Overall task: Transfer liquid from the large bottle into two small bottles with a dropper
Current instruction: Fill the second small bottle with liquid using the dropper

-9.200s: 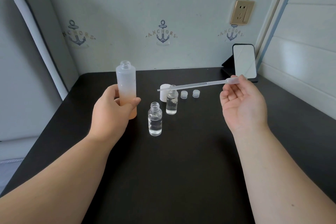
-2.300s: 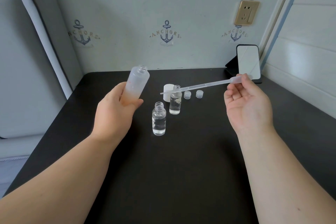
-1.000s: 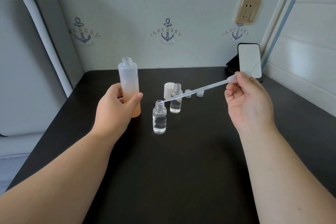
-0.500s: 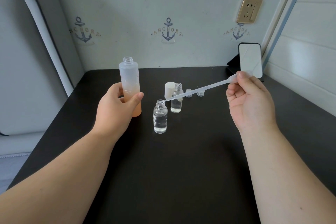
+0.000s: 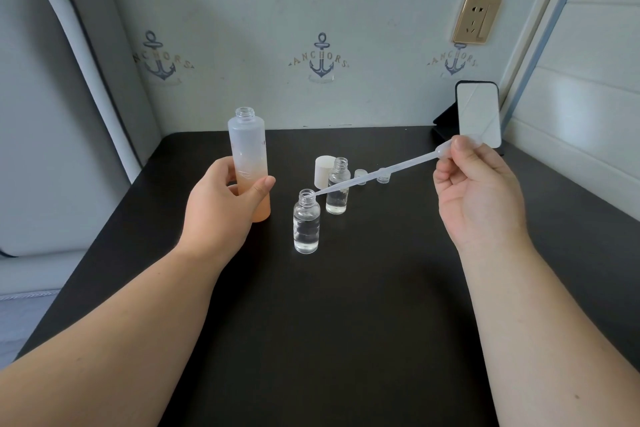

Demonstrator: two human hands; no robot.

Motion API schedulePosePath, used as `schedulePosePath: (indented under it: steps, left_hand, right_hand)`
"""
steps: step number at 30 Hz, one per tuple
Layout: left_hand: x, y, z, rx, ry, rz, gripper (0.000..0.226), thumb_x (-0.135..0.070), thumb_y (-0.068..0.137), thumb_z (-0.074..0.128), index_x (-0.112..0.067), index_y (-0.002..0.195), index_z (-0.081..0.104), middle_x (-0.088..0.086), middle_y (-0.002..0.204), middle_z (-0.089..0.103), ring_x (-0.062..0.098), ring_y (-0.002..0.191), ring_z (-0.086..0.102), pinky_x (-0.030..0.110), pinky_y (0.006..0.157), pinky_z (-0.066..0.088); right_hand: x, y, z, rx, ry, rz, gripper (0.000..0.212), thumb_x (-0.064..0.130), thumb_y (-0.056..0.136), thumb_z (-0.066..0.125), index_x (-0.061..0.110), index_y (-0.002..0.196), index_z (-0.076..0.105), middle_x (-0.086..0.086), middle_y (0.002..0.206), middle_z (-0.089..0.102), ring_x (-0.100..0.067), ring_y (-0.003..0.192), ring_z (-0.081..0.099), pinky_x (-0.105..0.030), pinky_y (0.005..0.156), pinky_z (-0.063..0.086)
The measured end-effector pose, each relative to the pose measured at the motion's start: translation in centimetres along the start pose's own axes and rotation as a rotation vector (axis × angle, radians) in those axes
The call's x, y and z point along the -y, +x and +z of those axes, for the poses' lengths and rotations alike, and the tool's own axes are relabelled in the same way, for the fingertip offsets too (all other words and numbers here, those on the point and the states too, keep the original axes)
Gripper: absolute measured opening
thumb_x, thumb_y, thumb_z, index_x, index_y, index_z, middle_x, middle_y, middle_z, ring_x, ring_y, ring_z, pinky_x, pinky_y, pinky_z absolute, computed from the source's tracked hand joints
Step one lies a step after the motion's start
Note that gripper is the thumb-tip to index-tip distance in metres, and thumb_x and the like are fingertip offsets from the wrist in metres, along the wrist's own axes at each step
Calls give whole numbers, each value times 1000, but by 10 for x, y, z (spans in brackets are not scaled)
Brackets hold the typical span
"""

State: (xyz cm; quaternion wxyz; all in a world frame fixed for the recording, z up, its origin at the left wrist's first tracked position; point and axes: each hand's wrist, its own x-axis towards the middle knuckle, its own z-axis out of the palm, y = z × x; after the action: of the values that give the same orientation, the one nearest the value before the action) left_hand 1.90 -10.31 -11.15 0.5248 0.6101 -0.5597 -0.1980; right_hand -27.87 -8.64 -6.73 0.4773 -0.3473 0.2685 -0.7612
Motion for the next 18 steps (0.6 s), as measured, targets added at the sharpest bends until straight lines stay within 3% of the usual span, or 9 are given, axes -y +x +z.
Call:
schedulePosePath:
  steps: [18]
  left_hand:
    - [3, 2, 0, 4, 22, 5, 44, -49, 88, 73, -39, 124, 50, -36, 95, 53, -13, 85, 54, 12, 67, 37]
  right_hand:
    - [-3, 1, -3, -9, -1, -7, 22, 10, 96, 66, 16, 78, 76, -2, 82, 72, -13, 73, 65, -22, 74, 52]
